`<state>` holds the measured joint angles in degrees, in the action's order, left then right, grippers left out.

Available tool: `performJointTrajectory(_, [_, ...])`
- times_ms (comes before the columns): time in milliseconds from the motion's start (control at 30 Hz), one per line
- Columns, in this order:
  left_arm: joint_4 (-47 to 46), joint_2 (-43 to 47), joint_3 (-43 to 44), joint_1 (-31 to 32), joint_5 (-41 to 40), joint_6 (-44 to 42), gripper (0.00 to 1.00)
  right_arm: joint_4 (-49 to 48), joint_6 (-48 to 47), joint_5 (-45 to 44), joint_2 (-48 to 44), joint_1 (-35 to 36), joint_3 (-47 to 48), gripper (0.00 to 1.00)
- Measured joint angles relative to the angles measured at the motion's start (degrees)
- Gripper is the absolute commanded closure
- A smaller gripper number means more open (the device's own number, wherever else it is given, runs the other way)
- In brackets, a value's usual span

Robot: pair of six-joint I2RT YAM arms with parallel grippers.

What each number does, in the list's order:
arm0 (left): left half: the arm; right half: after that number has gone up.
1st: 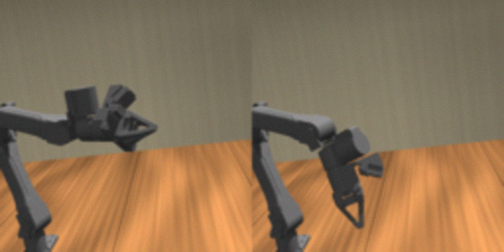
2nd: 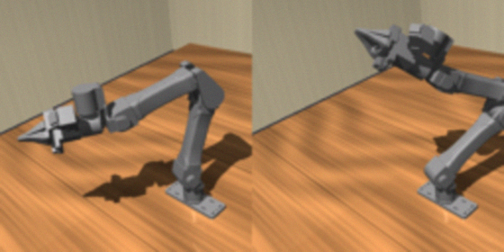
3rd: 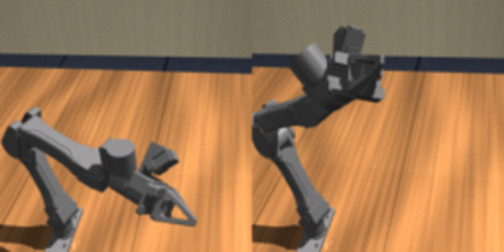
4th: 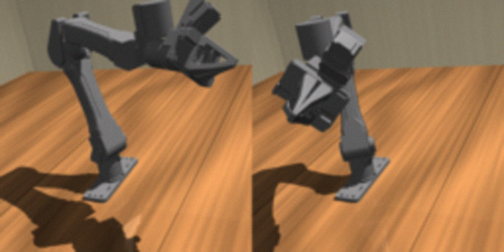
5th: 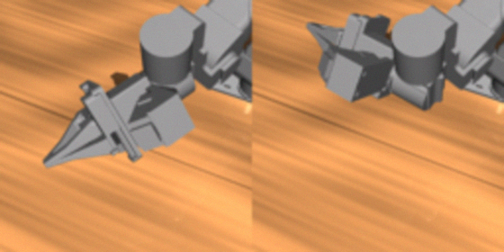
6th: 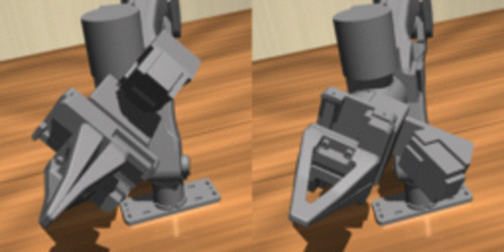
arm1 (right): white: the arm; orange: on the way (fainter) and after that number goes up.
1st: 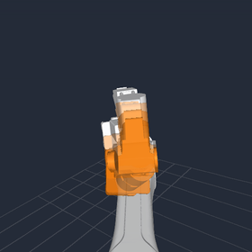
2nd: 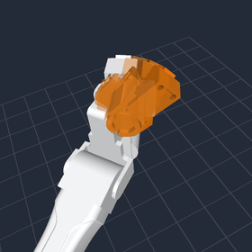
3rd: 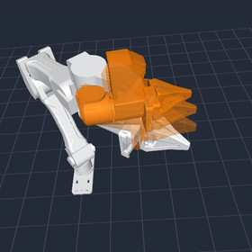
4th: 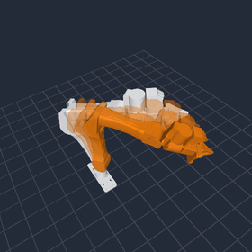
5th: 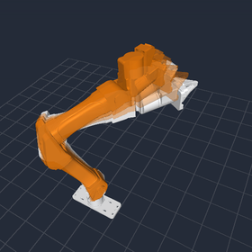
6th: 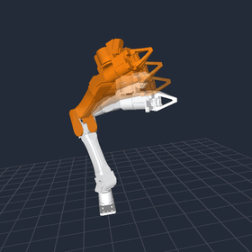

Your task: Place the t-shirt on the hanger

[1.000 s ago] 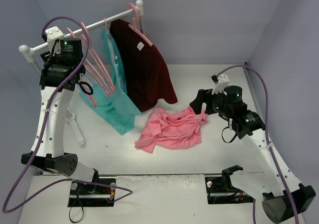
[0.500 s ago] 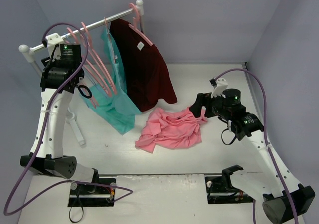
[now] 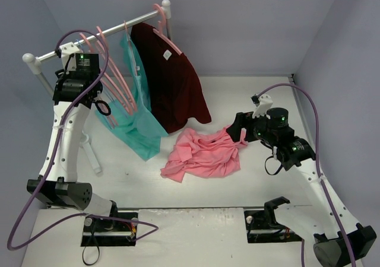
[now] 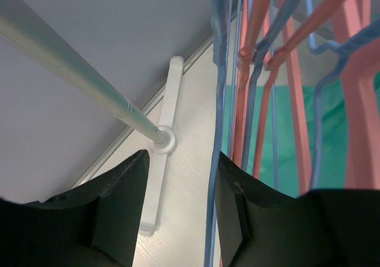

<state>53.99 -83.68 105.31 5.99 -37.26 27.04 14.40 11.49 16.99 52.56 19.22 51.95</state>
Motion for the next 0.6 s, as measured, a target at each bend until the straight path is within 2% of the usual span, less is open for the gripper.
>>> performJointTrajectory(233, [-0.69,0.05,-3.27,-0.61,1.35,0.03,0.66,-0.02,0.02,0.00,-0.74,0.00,-0.58,0.21])
performJointTrajectory(300, [-1.13,0.46,-4.53,-0.61,1.54,0.28,0.64,-0.01,0.03,0.00,-0.82,0.00,-0.83,0.21])
performJointTrajectory(400, [-1.23,1.45,-7.18,-0.61,1.70,0.79,0.57,0.01,0.07,0.00,-0.83,0.00,-0.97,0.21])
performJointTrajectory(600, [-1.25,3.71,-11.62,-0.61,2.00,1.68,0.55,-0.01,0.23,0.02,-1.00,0.00,-1.01,0.21])
